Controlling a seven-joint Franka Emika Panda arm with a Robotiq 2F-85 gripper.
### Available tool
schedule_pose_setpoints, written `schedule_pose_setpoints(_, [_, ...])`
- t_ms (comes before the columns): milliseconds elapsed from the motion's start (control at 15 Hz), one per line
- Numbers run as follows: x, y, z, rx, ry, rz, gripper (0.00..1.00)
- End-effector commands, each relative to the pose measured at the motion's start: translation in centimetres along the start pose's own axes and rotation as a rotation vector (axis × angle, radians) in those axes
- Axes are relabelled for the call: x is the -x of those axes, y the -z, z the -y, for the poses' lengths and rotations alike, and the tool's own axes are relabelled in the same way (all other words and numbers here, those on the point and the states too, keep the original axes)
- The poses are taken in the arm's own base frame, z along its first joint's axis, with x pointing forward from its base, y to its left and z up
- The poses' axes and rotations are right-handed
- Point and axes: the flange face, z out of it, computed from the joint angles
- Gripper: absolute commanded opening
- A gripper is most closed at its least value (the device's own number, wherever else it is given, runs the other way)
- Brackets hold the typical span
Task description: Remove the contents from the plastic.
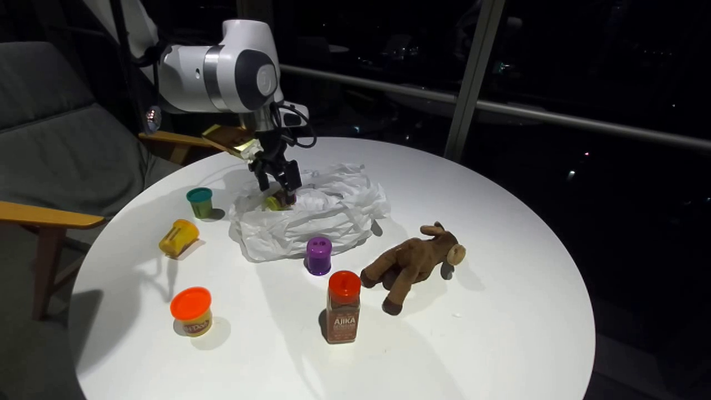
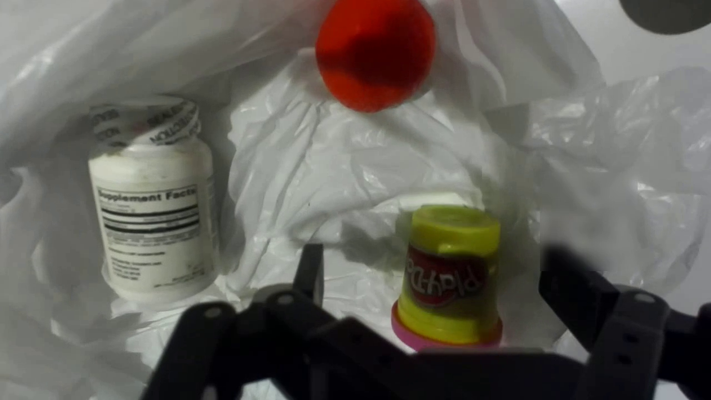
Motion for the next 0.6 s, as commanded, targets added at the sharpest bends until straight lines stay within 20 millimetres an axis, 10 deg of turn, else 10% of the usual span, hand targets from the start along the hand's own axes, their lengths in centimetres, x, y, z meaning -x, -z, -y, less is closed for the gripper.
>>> schedule_pose_setpoints(0, [-1.6, 0.3, 0.4, 0.010, -0.054, -0.027, 1.00])
schedule_pose_setpoints(533, [-2.8, 0.3, -0.6, 0.031, -0.112, -0.035, 1.00])
